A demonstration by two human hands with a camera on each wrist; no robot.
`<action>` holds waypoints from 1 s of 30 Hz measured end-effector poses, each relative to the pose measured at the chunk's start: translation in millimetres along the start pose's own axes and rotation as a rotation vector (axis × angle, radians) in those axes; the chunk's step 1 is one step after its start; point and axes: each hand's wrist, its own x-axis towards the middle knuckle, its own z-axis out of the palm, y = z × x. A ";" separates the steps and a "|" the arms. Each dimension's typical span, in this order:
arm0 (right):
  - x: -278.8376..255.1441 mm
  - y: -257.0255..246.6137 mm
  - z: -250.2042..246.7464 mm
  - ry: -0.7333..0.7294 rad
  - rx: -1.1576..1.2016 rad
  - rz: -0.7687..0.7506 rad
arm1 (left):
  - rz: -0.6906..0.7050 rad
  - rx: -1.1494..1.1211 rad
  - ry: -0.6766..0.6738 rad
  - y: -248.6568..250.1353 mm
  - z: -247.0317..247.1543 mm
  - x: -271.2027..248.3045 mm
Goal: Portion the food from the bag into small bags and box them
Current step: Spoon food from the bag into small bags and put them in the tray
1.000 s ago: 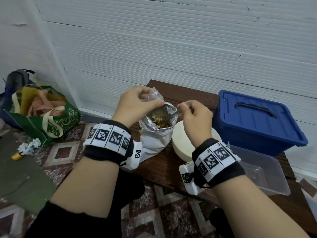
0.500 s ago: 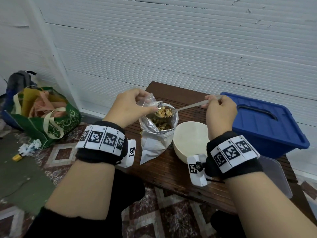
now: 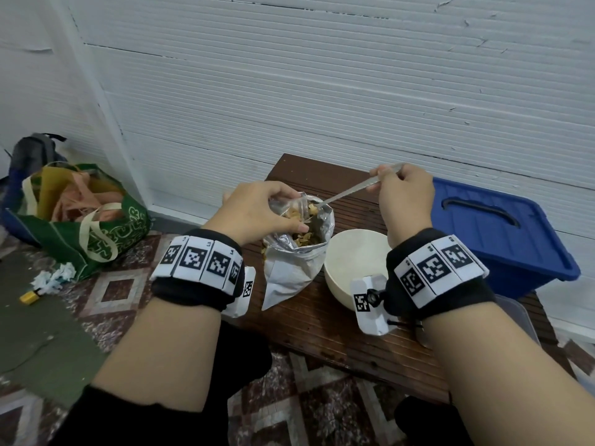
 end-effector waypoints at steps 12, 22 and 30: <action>-7.0 -3.9 5.6 -0.075 0.105 -0.198 | -0.006 -0.016 0.064 6.9 5.5 2.4; -10.2 -10.1 -10.9 -0.018 0.286 -0.462 | -0.045 -0.301 0.167 3.0 1.5 1.6; -13.1 6.9 -11.2 0.068 0.152 -0.340 | -0.030 -0.326 0.159 -0.6 2.1 1.4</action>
